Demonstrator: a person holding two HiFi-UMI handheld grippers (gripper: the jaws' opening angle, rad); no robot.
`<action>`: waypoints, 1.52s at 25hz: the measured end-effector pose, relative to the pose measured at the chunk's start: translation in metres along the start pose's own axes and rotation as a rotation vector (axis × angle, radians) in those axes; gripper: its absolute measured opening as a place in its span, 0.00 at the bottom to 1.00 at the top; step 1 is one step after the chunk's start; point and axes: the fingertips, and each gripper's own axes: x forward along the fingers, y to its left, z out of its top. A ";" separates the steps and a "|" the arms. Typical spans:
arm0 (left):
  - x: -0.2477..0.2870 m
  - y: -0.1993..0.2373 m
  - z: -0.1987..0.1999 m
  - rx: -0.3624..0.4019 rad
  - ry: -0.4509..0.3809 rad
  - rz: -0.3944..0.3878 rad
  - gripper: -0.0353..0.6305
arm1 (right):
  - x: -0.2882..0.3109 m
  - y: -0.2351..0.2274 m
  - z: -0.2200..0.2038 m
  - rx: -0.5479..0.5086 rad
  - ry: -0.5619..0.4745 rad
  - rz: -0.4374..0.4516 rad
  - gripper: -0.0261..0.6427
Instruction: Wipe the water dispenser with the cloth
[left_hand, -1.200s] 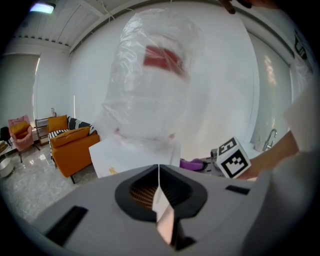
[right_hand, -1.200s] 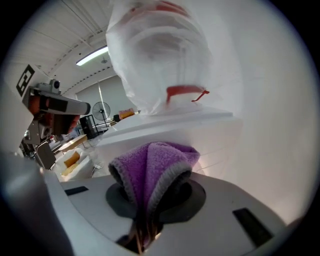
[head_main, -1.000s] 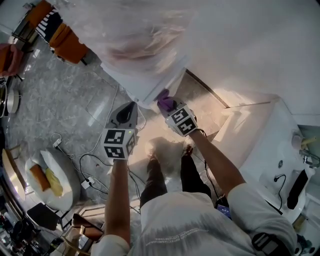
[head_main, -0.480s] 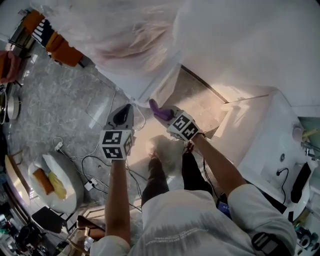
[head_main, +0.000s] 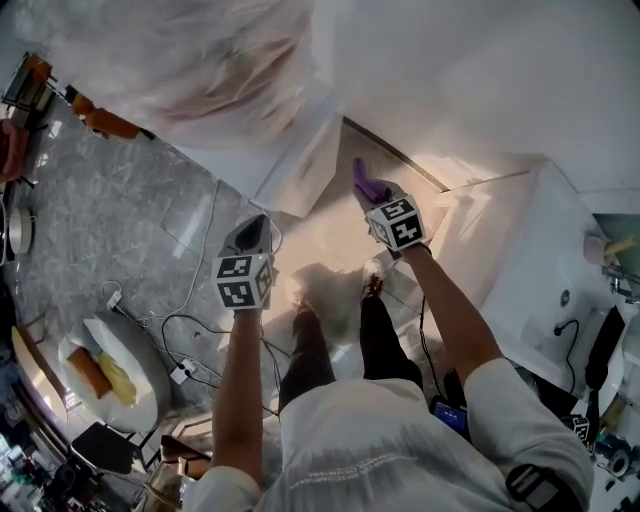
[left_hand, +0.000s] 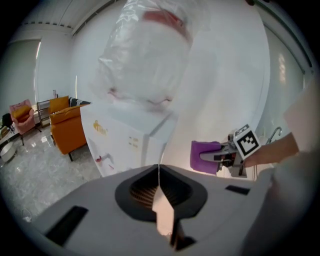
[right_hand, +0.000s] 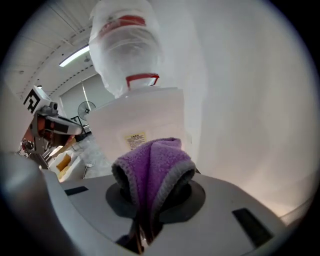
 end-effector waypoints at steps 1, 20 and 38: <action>0.006 -0.001 -0.007 -0.006 0.017 -0.002 0.08 | 0.002 -0.008 -0.002 0.011 0.005 -0.011 0.12; 0.126 -0.028 -0.113 -0.126 0.208 0.010 0.08 | 0.133 -0.082 -0.074 0.294 0.058 -0.003 0.12; 0.181 -0.009 -0.205 -0.149 0.294 -0.028 0.08 | 0.244 -0.028 -0.129 0.414 -0.008 0.151 0.12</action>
